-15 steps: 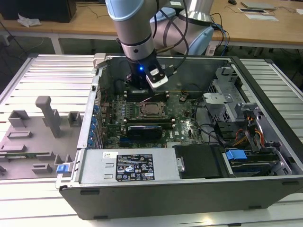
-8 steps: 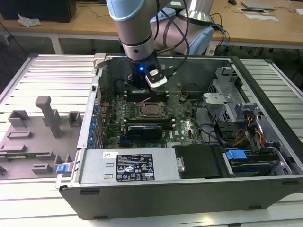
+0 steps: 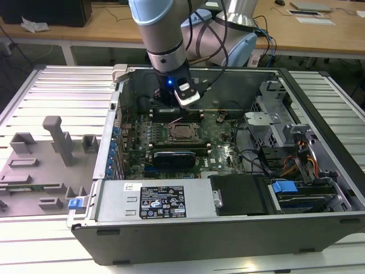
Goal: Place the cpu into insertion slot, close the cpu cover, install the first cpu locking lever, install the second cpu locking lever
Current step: 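Install the first cpu locking lever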
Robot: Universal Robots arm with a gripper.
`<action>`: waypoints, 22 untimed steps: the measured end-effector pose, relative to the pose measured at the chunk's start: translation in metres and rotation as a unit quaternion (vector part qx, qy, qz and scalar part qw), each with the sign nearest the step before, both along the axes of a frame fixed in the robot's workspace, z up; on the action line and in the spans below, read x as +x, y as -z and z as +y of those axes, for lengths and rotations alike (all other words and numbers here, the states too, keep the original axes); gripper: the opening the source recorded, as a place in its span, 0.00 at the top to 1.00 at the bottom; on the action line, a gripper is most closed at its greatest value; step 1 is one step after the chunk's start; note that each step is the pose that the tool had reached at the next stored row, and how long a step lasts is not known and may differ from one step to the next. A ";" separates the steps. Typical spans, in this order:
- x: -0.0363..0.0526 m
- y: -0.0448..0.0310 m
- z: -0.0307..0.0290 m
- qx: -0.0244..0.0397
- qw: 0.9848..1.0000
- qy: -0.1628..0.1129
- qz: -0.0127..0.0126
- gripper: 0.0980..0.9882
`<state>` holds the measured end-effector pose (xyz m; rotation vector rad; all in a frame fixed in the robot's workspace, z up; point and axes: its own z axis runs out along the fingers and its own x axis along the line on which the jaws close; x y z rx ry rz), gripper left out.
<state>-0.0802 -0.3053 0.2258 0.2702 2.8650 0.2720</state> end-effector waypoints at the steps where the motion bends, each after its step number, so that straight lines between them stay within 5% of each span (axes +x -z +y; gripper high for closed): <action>1: 0.0001 0.0003 0.0020 0.000 1.000 0.002 0.000 0.99; 6: 0.0006 0.0044 0.0045 -0.004 1.000 0.007 -0.001 0.99; 11: -0.0004 0.0060 0.0046 -0.005 1.000 0.007 -0.025 0.99; 12: -0.0005 0.0068 0.0048 -0.005 1.000 0.007 -0.027 0.99; 22: -0.0017 0.0114 0.0076 -0.006 0.999 0.036 -0.027 0.99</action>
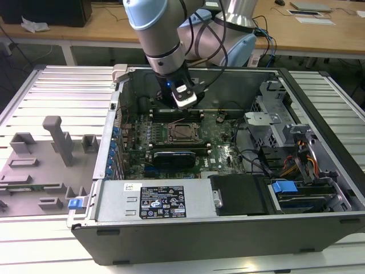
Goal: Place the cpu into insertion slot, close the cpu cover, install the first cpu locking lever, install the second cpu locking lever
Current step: 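Install the first cpu locking lever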
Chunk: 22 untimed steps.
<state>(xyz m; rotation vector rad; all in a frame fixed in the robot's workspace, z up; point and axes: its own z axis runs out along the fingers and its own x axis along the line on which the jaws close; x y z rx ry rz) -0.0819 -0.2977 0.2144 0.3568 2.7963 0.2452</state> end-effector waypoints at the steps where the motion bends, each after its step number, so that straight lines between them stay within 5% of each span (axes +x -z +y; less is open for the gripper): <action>1: -0.0002 0.0002 0.0004 0.000 1.000 0.002 0.000 0.99; 12: -0.0044 0.0024 0.0053 0.000 1.000 0.028 0.000 0.99; 22: -0.0045 0.0125 0.0058 0.000 0.999 0.035 0.000 0.99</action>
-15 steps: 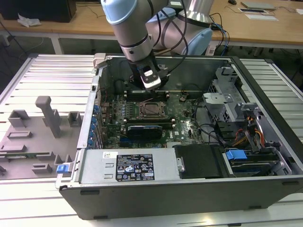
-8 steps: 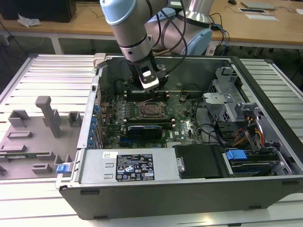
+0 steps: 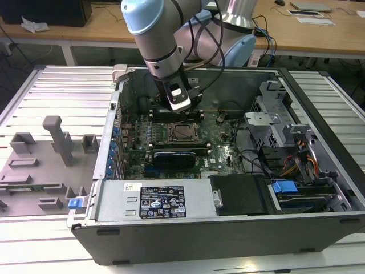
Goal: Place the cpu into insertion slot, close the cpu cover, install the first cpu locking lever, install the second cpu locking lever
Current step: 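Install the first cpu locking lever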
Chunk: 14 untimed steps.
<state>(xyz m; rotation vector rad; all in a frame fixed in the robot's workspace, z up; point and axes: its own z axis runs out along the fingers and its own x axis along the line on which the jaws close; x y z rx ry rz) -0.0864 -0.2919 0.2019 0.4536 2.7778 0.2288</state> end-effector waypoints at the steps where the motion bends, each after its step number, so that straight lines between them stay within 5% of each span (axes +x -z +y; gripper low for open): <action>1: 0.0000 0.0002 0.0002 0.000 1.000 0.000 0.000 0.99; 14: 0.0007 0.0068 0.0016 -0.002 1.000 0.000 0.000 0.99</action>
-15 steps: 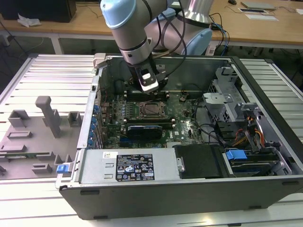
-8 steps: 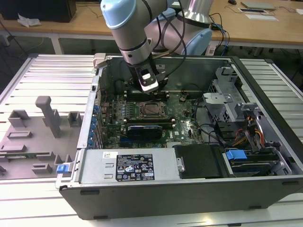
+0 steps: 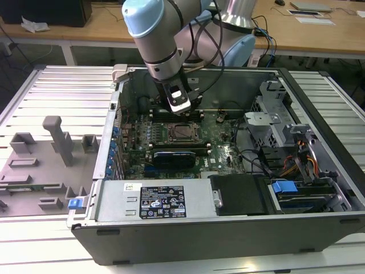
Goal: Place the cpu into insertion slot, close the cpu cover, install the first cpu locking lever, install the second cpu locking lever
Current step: 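Install the first cpu locking lever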
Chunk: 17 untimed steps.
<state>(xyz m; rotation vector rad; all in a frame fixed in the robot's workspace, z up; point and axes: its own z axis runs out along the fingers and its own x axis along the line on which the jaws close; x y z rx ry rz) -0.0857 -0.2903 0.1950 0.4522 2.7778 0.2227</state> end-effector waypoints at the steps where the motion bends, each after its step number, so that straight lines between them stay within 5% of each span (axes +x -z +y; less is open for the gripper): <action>1: 0.0001 0.0006 0.0000 0.000 1.000 0.000 0.000 0.99; 17: 0.0039 0.0034 -0.0048 -0.001 1.000 0.000 0.000 0.99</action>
